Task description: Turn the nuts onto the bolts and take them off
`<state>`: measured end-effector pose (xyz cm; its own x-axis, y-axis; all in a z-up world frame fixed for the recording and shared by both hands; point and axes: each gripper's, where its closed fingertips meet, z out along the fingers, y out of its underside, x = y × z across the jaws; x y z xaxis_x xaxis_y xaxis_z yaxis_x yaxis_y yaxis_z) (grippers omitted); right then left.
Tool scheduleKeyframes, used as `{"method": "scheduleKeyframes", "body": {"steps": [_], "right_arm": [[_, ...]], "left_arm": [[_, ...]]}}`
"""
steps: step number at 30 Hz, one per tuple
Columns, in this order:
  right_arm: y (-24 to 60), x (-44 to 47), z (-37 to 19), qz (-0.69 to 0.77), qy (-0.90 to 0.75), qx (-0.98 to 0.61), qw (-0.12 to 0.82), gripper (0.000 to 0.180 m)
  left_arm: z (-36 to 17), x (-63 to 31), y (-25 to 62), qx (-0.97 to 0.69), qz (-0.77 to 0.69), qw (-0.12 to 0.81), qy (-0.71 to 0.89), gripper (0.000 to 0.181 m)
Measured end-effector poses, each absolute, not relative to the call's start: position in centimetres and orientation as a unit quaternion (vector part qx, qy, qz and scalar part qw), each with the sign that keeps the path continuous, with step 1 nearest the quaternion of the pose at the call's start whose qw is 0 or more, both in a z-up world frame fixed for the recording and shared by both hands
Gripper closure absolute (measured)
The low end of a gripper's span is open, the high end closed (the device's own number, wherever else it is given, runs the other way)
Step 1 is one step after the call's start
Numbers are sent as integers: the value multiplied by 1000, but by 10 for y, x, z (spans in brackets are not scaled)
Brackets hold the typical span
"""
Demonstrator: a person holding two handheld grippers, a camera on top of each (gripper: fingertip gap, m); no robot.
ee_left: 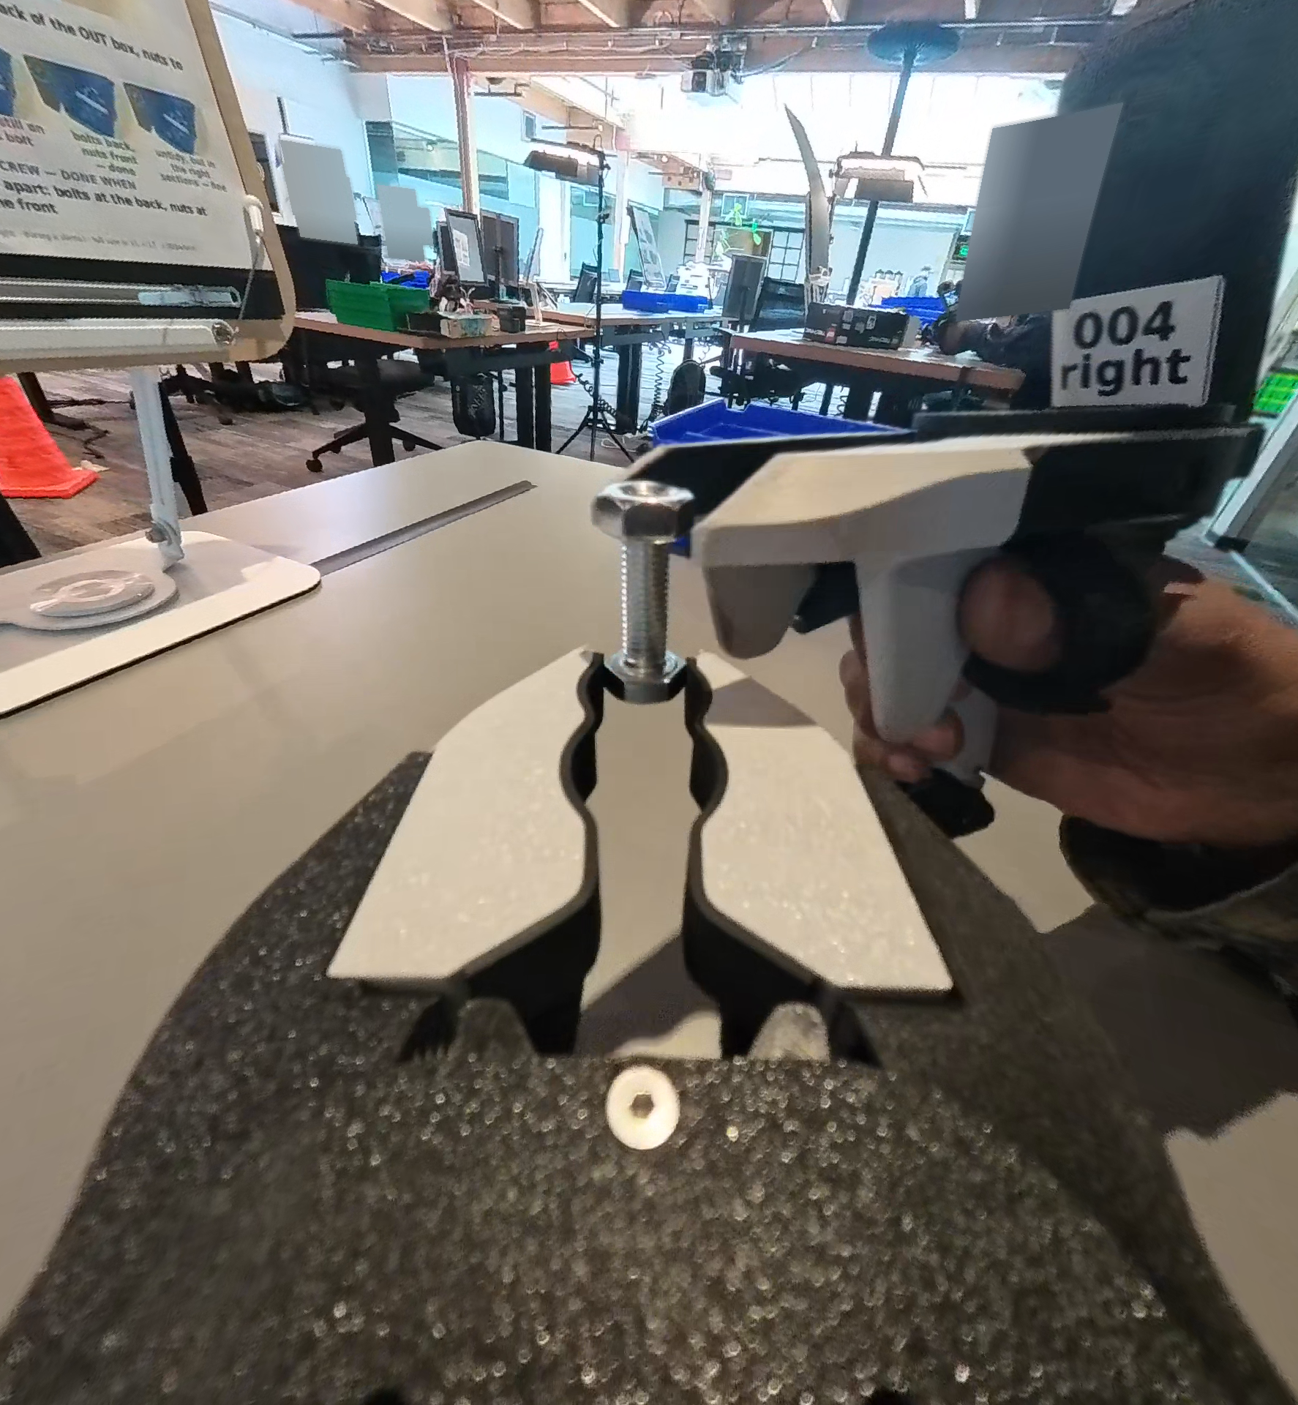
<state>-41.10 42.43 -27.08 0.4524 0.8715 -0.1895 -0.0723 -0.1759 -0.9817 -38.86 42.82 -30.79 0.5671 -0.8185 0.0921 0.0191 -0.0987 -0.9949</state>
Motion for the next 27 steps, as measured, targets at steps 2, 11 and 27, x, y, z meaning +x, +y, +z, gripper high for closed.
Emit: {"method": "scheduleKeyframes", "body": {"steps": [2,11,27], "right_arm": [[426,-413,-270,414,-312,-641,566,144],[422,-416,-265,412,-370,-614,562,160],[400,-406,-258,533,-509,-488,468,161]], "left_arm": [[-308,-389,428,-653,-347,598,309,161],[-305,-386,423,-645,-349,596,326,161],[-298,-375,408,-611,-365,599,366,162]]}}
